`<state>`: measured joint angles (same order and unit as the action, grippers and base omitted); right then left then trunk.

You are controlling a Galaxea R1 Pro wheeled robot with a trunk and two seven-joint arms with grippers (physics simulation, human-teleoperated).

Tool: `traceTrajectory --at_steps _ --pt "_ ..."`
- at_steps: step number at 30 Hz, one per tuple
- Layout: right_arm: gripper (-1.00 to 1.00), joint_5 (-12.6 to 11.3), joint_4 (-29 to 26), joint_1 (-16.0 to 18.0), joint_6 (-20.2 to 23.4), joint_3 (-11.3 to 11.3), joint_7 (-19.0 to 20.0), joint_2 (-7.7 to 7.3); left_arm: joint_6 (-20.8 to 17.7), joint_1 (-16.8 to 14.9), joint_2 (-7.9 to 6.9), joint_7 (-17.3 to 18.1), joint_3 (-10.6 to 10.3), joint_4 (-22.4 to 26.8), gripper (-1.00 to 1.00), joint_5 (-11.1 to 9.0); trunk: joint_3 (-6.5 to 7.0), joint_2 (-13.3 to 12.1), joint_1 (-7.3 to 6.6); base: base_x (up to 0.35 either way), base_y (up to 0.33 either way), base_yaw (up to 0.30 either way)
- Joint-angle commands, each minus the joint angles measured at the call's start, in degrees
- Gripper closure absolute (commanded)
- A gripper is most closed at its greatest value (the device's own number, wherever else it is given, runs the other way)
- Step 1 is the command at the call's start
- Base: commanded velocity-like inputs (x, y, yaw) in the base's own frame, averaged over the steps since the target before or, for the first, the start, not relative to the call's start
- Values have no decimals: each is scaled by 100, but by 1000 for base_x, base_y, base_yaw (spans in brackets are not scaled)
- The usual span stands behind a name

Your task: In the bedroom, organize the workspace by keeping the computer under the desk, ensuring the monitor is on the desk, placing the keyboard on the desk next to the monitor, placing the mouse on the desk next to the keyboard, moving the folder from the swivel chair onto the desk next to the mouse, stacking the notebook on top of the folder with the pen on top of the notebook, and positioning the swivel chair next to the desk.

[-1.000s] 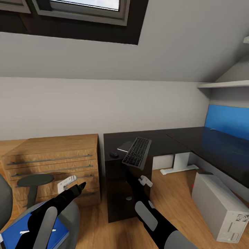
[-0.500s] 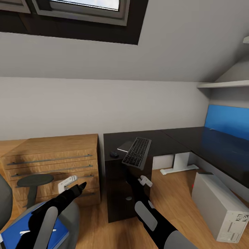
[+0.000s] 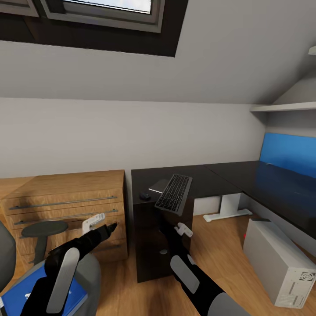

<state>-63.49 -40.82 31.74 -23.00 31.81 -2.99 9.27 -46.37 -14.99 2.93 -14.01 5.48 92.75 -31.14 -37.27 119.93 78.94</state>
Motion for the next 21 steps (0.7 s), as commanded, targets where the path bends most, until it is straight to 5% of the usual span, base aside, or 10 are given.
traceTrajectory --at_steps 1,6,12,18,21 --pt "-100 -36 0 7 -38 36 -34 -5 -81 -41 5 -47 7 6 -100 -59 -7 3 -1 0 0 0" --pt "-100 -51 19 7 -36 28 -63 4 -316 -372 11 -126 6 6 -100 -59 -7 3 -1 0 0 0" --pt "-100 -72 11 7 -11 -34 -70 0 -803 -1088 14 -1035 10 -68 -100 -86 -7 3 -1 0 0 0" --pt "-100 -82 86 84 15 -119 -81 11 -895 -1387 40 -1258 14 -165 -100 -92 -7 3 -1 0 0 0" --pt "-100 -91 812 590 38 -373 -87 13 -908 -1449 65 -1293 14 -177 -100 -82 -7 3 -1 0 0 0"
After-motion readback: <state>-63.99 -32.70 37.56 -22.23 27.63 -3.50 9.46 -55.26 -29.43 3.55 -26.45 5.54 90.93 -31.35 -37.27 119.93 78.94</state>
